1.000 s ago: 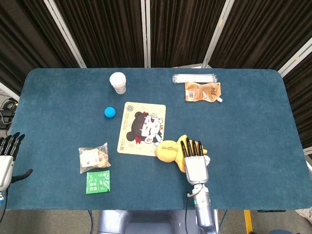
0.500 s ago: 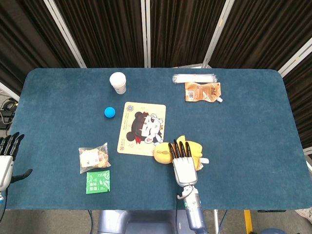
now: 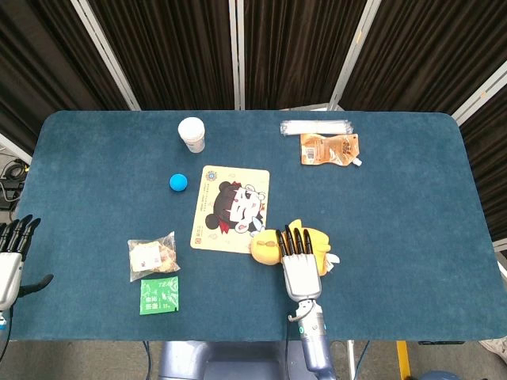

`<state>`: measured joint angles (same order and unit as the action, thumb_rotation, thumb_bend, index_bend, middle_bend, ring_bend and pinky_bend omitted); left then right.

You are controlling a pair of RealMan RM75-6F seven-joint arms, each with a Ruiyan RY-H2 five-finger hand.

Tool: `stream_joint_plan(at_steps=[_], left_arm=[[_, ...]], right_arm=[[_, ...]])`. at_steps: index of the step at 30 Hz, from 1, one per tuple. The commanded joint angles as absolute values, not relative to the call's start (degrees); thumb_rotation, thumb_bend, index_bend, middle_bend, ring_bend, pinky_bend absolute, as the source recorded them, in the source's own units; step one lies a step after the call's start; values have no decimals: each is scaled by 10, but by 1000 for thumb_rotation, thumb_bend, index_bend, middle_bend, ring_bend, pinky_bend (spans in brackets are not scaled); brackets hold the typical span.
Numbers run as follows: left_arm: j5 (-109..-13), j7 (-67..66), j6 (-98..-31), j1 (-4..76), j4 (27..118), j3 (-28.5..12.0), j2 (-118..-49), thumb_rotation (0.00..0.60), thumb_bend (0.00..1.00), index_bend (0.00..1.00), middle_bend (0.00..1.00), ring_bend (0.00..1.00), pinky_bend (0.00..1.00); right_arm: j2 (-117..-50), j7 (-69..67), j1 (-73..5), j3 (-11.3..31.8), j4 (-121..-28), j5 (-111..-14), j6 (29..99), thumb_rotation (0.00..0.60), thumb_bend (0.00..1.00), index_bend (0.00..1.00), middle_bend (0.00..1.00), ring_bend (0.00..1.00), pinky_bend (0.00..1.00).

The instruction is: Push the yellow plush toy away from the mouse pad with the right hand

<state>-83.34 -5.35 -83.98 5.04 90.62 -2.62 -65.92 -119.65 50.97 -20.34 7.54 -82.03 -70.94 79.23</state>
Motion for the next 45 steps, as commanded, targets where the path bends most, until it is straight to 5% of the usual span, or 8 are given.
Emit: stream_joint_plan(at_steps=[1,24,35,39,45], left_arm=[[-833,-54,-840,50,906,-26,-660,600,100,0,0,0,0],[-831,-57,-841,50,905,-27,-661,600,100,0,0,0,0],[-831,-54,-843,50,904,-28,-661,600,100,0,0,0,0],[-831,-54,-844,50,903,-29,-662,600,100,0,0,0,0],[-832,-50,-850,50,896,-33,-667,600,100,0,0,0,0]], right_arm=[[-1195,509,-203,77,-813,-708,792,600,1000,0,0,0,0],[-1124,493,-204,126,-832,-682,804,600,1000,0,0,0,0],[-1032,477,-191,138,-905,-700,835,600,996,0,0,0,0],[-986,451,-176,133,-936,-706,840,600,867,0,0,0,0],[-907,383,-153,105,-964,-741,838,600,534,0,0,0,0]])
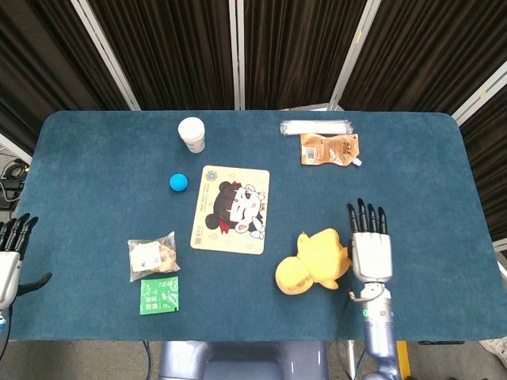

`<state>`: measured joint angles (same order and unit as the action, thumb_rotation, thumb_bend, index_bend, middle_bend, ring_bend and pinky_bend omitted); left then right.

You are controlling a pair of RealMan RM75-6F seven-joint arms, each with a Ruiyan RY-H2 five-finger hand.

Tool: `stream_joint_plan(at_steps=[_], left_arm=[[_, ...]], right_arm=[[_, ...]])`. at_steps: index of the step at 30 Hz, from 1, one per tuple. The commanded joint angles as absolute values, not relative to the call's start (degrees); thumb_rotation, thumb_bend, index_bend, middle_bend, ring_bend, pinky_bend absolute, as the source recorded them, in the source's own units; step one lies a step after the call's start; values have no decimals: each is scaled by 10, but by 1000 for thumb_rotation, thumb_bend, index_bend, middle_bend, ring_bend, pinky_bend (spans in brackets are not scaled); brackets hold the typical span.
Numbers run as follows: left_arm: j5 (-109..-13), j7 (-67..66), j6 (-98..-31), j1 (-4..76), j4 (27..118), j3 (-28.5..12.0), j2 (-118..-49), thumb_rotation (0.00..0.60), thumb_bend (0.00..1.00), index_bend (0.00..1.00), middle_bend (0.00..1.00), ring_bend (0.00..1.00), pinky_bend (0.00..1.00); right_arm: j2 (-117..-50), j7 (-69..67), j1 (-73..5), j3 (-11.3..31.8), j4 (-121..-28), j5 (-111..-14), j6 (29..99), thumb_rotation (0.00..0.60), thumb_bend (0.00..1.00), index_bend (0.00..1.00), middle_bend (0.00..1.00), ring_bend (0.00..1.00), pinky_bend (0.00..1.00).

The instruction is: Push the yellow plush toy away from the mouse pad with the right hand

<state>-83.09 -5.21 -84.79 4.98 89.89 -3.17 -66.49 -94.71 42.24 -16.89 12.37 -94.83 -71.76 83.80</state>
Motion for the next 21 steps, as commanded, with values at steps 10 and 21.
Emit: stream_joint_plan(at_steps=[10,21], left_arm=[[-837,-46,-853,53,876,-36,-681,600,100,0,0,0,0],[-851,-49,-859,54,866,-30,-691,600,101,0,0,0,0]], right_arm=[[-819,268,-120,50,-928,-819,850,600,294,0,0,0,0],[-797,175,-88,30,-860,-833,862,600,281,0,0,0,0]])
